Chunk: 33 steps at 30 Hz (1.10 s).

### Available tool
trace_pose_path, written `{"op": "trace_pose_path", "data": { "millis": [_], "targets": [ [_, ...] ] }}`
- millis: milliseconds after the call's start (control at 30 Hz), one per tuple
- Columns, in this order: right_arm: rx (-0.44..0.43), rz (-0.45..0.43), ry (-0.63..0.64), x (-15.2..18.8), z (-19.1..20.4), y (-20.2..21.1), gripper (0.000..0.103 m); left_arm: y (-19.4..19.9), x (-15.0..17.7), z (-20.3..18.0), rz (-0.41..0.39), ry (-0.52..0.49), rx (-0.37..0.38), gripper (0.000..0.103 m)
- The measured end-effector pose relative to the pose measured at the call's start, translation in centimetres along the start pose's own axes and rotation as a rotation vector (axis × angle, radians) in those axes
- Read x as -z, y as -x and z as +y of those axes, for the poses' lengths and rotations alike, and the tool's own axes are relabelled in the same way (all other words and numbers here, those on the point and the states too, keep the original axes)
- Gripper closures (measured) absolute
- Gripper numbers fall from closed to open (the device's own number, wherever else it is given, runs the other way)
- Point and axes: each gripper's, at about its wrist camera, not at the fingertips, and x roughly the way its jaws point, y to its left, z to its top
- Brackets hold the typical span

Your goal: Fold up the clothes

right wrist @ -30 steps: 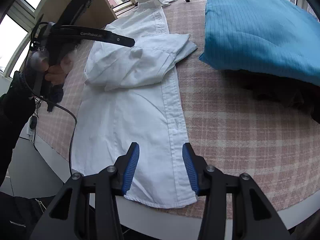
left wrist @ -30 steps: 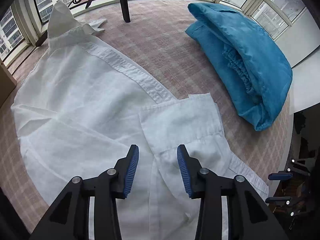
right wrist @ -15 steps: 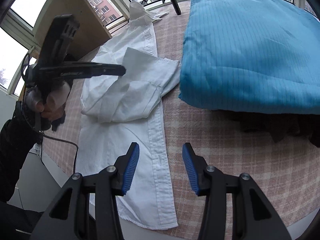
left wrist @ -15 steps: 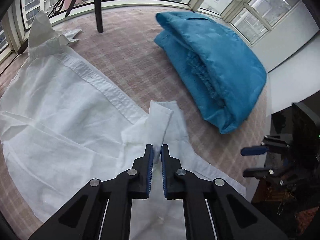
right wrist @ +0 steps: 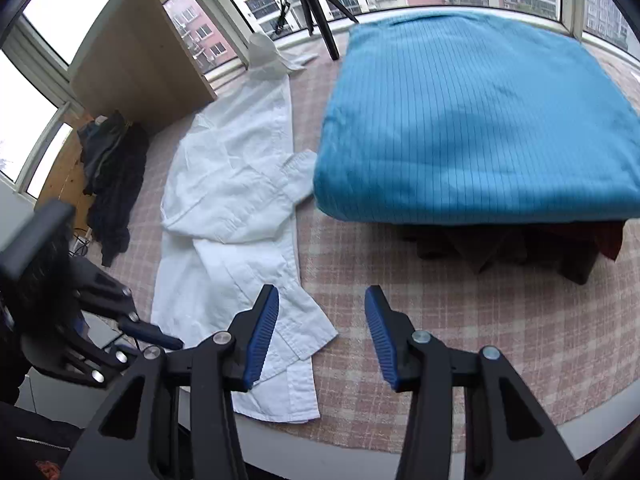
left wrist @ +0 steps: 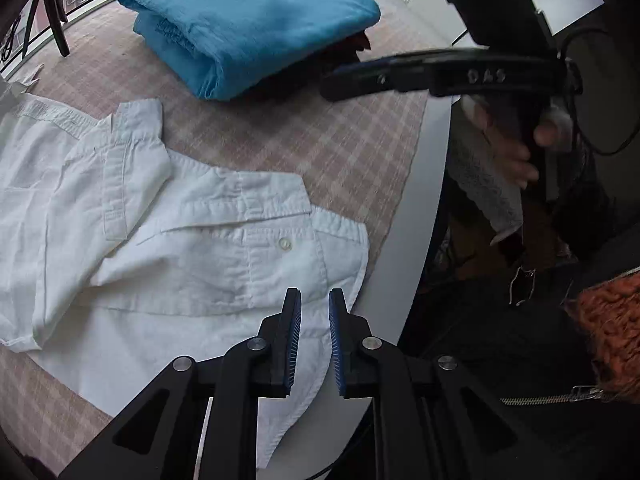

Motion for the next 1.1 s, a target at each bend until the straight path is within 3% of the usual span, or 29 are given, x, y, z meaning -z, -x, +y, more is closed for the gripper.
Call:
{"op": "trace_pose_path", "data": {
  "millis": [100,233,333,400,700,767,800,900,1100],
  "targets": [
    [-0.031,0.001,0.005,-0.4,0.5,-0.3,0.058,1.6,-0.3,2.8,-0.034,0.098,-0.029,0.086],
    [-0.068,0.047,-0.017,0.3,0.9,-2.3,0.058,3.9,-3.2,8.7,-0.129,0.179,-0.232,0.068],
    [-0.069,0.091,-0.029,1.6,1.1,-3.8,0.058,4.0,-5.8,13.6,-0.137,0.263,-0.319,0.065],
    [-0.085,0.108,-0.045,2.5,1.1,-4.3,0.058,3.3,-7.0,16.0,-0.114,0.284,-0.335,0.064],
    [-0.059,0.1,-0.092,3.6,-0.8,-3.7,0.058,-0.8,-8.6,18.6,-0.032,0.287,-0.184,0.066],
    [-0.051,0.095,-0.105,3.4,-1.3,-3.6,0.058,-1.1,-8.7,18.0,-0.038,0.251,-0.214,0.082],
    [-0.048,0.093,-0.109,3.3,-1.5,-3.6,0.058,-1.1,-8.6,17.7,-0.035,0.238,-0.22,0.098],
    [-0.053,0.093,-0.114,3.0,-1.7,-3.7,0.058,0.0,-8.1,16.5,-0.082,0.206,-0.221,0.098],
    [-0.071,0.086,-0.103,2.0,-1.2,-4.0,0.058,3.5,-6.4,12.0,-0.166,0.13,-0.121,0.098]
  ]
}}
